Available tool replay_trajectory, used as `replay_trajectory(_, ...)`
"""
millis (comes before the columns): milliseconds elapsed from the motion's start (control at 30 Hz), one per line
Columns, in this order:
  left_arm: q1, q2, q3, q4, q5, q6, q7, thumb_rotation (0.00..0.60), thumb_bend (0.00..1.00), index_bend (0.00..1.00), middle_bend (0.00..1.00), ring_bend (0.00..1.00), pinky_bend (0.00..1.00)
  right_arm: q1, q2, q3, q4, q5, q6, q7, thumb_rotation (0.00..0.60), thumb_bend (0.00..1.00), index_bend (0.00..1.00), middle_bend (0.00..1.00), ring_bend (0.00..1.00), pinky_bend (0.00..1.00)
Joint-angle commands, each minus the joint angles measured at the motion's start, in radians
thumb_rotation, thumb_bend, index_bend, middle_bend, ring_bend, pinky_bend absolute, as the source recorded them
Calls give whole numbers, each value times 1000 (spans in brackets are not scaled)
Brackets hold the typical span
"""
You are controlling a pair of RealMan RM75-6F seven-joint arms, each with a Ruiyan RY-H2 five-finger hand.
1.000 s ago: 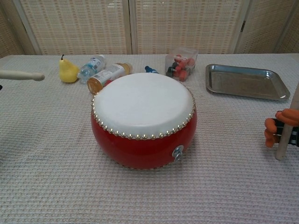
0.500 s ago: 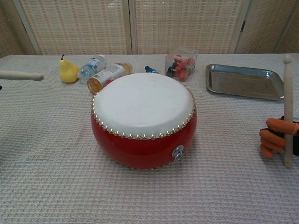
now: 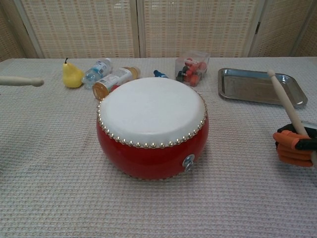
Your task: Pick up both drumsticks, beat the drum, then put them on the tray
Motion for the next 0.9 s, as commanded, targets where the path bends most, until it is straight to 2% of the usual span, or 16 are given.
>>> replay_trajectory(33,0,1,0,0,0,0,-2,600,886,1000,1000,1000,1000,56,121,-11,-150,-26,-38,-174,600,773,1000,1000,1000,1000)
replay_trajectory(200,-4,-3,2,0,5,-5,-7,600,887,1000,1000,1000,1000,141,325,30,-436,34,-178,-497,600,774,1000,1000,1000,1000)
replay_trajectory(333,-9,-4,0,-5,15,-3,-5,600,887,1000,1000,1000,1000,191,442,77,-594,104,-273,-753,600,773,1000,1000,1000,1000)
replay_trajectory(433,-11,-4,-1,-7,17,-2,-5,600,886,1000,1000,1000,1000,200,457,84,-616,115,-291,-796,600,772,1000,1000,1000,1000)
replay_trajectory(533,-20,-8,-3,-18,32,-1,-1,600,885,1000,1000,1000,1000,259,518,112,-691,153,-390,-944,600,773,1000,1000,1000,1000)
replay_trajectory(600,-32,-16,-8,-28,44,-5,10,600,887,1000,1000,1000,1000,311,554,146,-741,218,-488,-1090,600,773,1000,1000,1000,1000)
replay_trajectory(633,-53,-26,-17,-34,54,-19,18,600,887,1000,1000,1000,1000,355,562,169,-739,226,-532,-1189,600,773,1000,1000,1000,1000)
replay_trajectory(700,-80,-39,-33,-37,42,-50,44,600,887,1000,1000,1000,1000,403,563,205,-754,311,-608,-1367,600,772,1000,1000,1000,1000)
replay_trajectory(800,-112,-56,-51,-41,25,-87,91,600,887,1000,1000,1000,1000,442,541,229,-759,428,-634,-1630,600,772,1000,1000,1000,1000)
replay_trajectory(900,-143,-73,-68,-43,0,-124,137,600,886,1000,1000,1000,1000,472,512,246,-778,556,-610,-1846,600,772,1000,1000,1000,1000)
